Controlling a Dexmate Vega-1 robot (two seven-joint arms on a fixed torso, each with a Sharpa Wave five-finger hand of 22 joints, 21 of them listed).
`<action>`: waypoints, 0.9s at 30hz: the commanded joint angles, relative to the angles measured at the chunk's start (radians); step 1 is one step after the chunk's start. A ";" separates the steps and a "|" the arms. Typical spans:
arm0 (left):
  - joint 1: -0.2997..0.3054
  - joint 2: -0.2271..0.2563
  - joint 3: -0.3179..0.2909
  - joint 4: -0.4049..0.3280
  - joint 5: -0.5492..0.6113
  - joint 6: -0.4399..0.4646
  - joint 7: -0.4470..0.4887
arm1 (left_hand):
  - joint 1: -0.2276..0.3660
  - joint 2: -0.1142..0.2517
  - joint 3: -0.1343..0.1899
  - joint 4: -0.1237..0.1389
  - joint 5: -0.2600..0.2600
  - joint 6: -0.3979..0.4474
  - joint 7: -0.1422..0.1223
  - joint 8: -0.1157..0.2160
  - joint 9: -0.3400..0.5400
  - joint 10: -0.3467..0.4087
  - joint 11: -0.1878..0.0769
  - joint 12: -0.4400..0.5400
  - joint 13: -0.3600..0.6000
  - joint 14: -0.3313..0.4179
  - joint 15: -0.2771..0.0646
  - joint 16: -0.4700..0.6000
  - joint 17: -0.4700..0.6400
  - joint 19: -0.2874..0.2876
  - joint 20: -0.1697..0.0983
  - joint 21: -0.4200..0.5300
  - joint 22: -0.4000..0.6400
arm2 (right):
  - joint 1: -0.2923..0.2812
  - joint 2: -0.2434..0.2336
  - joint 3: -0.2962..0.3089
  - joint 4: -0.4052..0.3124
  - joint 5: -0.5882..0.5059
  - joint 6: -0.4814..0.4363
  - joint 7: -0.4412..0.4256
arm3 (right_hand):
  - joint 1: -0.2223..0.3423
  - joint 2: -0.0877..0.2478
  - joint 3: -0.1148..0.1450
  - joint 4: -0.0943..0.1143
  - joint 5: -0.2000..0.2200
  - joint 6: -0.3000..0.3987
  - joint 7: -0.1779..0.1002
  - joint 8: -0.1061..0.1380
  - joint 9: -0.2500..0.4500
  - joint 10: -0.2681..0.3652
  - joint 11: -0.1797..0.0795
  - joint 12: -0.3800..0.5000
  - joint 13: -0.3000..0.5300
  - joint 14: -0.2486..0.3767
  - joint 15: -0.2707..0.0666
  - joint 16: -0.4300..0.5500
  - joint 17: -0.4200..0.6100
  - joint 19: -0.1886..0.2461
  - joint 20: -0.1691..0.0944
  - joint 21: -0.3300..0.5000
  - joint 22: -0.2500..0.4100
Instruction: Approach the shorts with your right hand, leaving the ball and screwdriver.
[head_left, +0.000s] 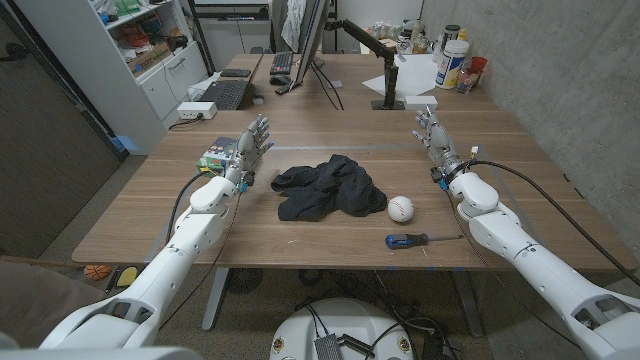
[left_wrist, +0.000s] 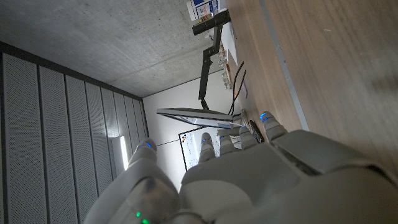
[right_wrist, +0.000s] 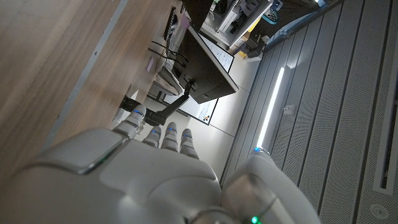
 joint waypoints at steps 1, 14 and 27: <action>0.002 0.010 -0.006 -0.018 0.003 0.004 -0.010 | 0.005 0.003 0.002 -0.002 0.003 0.000 -0.010 0.005 0.004 -0.004 -0.001 0.006 0.003 -0.009 -0.002 0.005 0.003 -0.001 0.005 0.007 0.001 | -0.011 -0.046 -0.001 -0.037 -0.053 0.015 0.013 | 0.014 0.001 -0.001 -0.006 0.007 -0.001 -0.009 0.004 0.002 -0.005 -0.007 0.004 0.002 -0.008 -0.005 0.003 0.002 -0.001 -0.005 -0.001 0.003; 0.015 0.017 -0.004 -0.046 0.006 0.015 -0.003 | 0.005 0.003 0.001 -0.003 0.003 0.000 -0.009 0.005 0.004 -0.001 -0.001 0.008 0.002 -0.010 -0.002 0.005 0.003 -0.003 0.005 0.007 0.001 | -0.042 -0.135 0.013 -0.103 -0.119 0.017 0.013 | 0.018 0.002 -0.001 -0.009 0.007 0.001 -0.012 0.004 0.002 -0.009 -0.013 0.003 0.002 -0.011 -0.010 0.003 0.002 0.001 -0.005 -0.006 0.003; 0.023 0.026 -0.003 -0.064 0.008 0.025 0.005 | 0.005 0.003 0.001 -0.005 0.003 -0.001 -0.009 0.005 0.004 -0.002 -0.001 0.008 0.002 -0.012 0.000 0.006 0.003 -0.005 0.005 0.007 0.001 | -0.059 -0.179 0.010 -0.156 -0.187 0.026 0.007 | 0.024 0.003 0.000 -0.013 0.007 0.006 -0.016 0.006 0.002 -0.011 -0.014 0.003 0.002 -0.014 -0.015 0.003 0.001 0.000 -0.007 -0.012 0.003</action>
